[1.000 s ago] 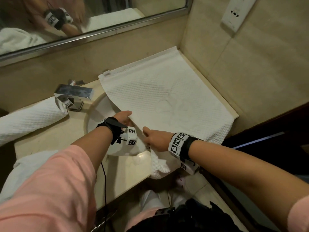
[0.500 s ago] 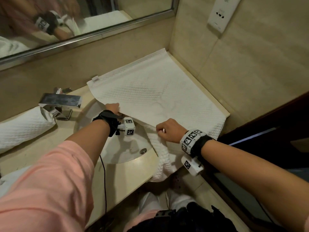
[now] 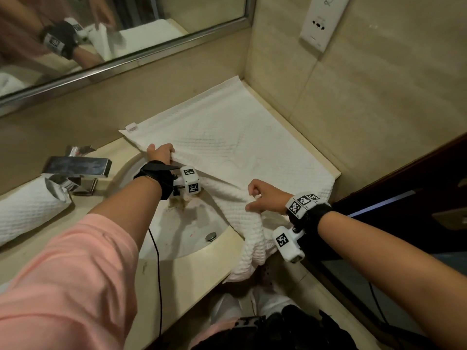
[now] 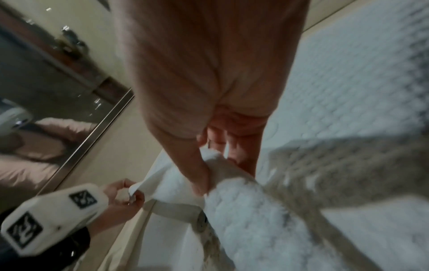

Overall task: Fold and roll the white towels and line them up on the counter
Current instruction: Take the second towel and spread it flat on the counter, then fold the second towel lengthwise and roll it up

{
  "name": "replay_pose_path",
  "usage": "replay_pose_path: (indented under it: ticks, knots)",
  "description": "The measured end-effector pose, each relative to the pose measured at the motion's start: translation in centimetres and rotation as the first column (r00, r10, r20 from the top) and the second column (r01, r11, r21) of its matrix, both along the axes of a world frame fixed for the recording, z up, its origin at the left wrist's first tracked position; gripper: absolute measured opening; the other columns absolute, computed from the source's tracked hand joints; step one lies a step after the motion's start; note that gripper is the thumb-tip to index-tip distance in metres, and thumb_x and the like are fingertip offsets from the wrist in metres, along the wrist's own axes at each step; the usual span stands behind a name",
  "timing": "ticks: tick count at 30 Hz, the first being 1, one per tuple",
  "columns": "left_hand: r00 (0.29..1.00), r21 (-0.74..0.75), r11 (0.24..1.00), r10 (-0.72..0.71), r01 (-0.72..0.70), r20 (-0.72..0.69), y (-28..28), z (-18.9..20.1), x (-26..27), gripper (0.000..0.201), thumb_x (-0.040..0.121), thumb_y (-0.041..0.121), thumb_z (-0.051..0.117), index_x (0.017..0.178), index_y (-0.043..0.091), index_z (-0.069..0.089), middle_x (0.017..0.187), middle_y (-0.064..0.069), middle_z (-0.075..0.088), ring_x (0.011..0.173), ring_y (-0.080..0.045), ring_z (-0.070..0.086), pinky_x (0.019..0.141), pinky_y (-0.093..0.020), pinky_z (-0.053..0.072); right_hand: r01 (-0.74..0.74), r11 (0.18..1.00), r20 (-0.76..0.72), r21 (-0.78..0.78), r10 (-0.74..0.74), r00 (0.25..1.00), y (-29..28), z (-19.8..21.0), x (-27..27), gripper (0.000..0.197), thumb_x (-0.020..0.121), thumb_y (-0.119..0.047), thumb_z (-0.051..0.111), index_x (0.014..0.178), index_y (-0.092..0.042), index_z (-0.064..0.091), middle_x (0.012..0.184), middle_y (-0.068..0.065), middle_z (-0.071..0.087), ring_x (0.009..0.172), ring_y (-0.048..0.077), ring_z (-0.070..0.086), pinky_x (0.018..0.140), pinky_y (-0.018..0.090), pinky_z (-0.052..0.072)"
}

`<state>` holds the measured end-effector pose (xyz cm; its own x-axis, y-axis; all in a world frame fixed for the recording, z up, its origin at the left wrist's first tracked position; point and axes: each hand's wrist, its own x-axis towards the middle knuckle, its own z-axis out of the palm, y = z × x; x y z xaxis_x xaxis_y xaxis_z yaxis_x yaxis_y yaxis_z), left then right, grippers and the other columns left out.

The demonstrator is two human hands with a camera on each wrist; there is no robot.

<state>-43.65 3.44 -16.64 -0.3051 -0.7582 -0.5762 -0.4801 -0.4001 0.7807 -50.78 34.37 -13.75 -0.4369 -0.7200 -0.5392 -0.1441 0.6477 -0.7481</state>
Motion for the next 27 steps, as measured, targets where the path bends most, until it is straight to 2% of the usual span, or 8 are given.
replay_pose_path:
  ticks: [3, 5, 7, 11, 15, 19, 22, 27]
  knots:
    - [0.999, 0.013, 0.999, 0.043, -0.042, -0.033, -1.3, -1.7, -0.9, 0.098, 0.068, 0.014, 0.060, 0.152, 0.022, 0.010, 0.117, -0.019, 0.057, 0.095, -0.033, 0.061, 0.060, -0.034, 0.048, 0.092, 0.992, 0.166, 0.090, -0.106, 0.980, 0.2, -0.3, -0.6, 0.027, 0.085, -0.008, 0.067, 0.096, -0.018, 0.045, 0.090, 0.002, 0.048, 0.076, 0.018, 0.052, 0.071, 0.030, 0.048]
    - [0.998, -0.012, 0.998, 0.067, -0.067, 0.003, -2.7, -3.7, -1.8, 0.110, 0.056, 0.016, 0.061, 0.152, 0.029, 0.010, 0.143, -0.022, 0.039, 0.119, -0.036, 0.054, 0.076, -0.040, 0.053, 0.098, 0.988, 0.248, 0.116, -0.125, 0.961, 0.4, -0.1, -0.9, 0.014, 0.090, -0.008, 0.061, 0.096, -0.012, 0.049, 0.091, 0.007, 0.055, 0.079, 0.019, 0.057, 0.072, 0.028, 0.049]
    - [0.997, -0.060, 0.996, 0.071, -0.069, 0.042, -1.3, -1.3, -1.8, 0.106, 0.061, 0.014, 0.063, 0.152, 0.025, 0.010, 0.150, -0.020, 0.025, 0.125, -0.032, 0.048, 0.093, -0.043, 0.050, 0.093, 0.991, 0.367, 0.099, -0.124, 0.922, 0.8, 0.2, -0.9, 0.005, 0.095, -0.007, 0.053, 0.090, -0.007, 0.054, 0.086, 0.008, 0.059, 0.072, 0.014, 0.060, 0.068, 0.023, 0.051]
    - [0.998, -0.210, 0.977, 0.038, -0.025, 0.057, 1.0, 2.2, -2.5, 0.082, 0.085, 0.009, 0.058, 0.152, 0.018, 0.012, 0.156, -0.007, 0.006, 0.137, -0.026, 0.029, 0.108, -0.033, 0.036, 0.117, 0.992, 0.513, 0.050, -0.126, 0.849, 2.1, -0.3, -1.4, 0.021, 0.090, 0.010, 0.052, 0.105, -0.002, 0.060, 0.104, 0.015, 0.068, 0.096, 0.027, 0.065, 0.091, 0.035, 0.052]
    - [0.999, -0.282, 0.959, -0.010, -0.003, -0.043, 2.4, 3.9, -4.6, 0.082, 0.087, -0.005, 0.053, 0.153, 0.015, 0.008, 0.156, -0.007, -0.002, 0.130, -0.018, 0.033, 0.093, -0.019, 0.038, 0.157, 0.984, 0.451, 0.079, -0.176, 0.875, 3.3, 0.2, -2.0, 0.040, 0.079, 0.024, 0.048, 0.103, -0.004, 0.064, 0.102, 0.015, 0.070, 0.098, 0.028, 0.066, 0.089, 0.037, 0.053]
    - [0.997, -0.371, 0.927, -0.067, 0.052, -0.027, 2.8, 4.6, -7.2, 0.083, 0.082, -0.011, 0.051, 0.152, 0.012, 0.011, 0.156, -0.011, -0.006, 0.139, -0.024, 0.027, 0.105, -0.024, 0.036, 0.094, 0.972, 0.222, 0.216, -0.142, 0.965, 4.9, 1.6, -3.5, 0.030, 0.066, 0.013, 0.052, 0.088, -0.006, 0.063, 0.084, 0.008, 0.064, 0.083, 0.026, 0.059, 0.064, 0.030, 0.048]
    - [0.993, -0.383, 0.918, -0.113, 0.099, -0.014, 3.7, 5.4, -9.2, 0.081, 0.082, -0.013, 0.047, 0.151, 0.012, 0.012, 0.155, -0.009, -0.006, 0.138, -0.025, 0.029, 0.106, -0.024, 0.034, 0.047, 0.943, 0.083, 0.329, -0.078, 0.993, 6.6, 2.2, -4.7, 0.028, 0.061, 0.008, 0.053, 0.083, -0.009, 0.056, 0.081, 0.009, 0.054, 0.076, 0.026, 0.051, 0.059, 0.032, 0.041]
    - [0.978, -0.437, 0.884, -0.205, 0.165, -0.045, 6.2, 6.5, -12.4, 0.077, 0.082, -0.012, 0.045, 0.150, 0.005, 0.013, 0.155, -0.011, -0.006, 0.138, -0.025, 0.027, 0.109, -0.019, 0.027, -0.083, 0.878, 0.089, 0.471, 0.046, 0.995, 8.6, 3.6, -8.2, 0.051, 0.053, 0.001, 0.053, 0.091, -0.029, 0.068, 0.100, 0.015, 0.070, 0.088, 0.035, 0.064, 0.062, 0.038, 0.047]
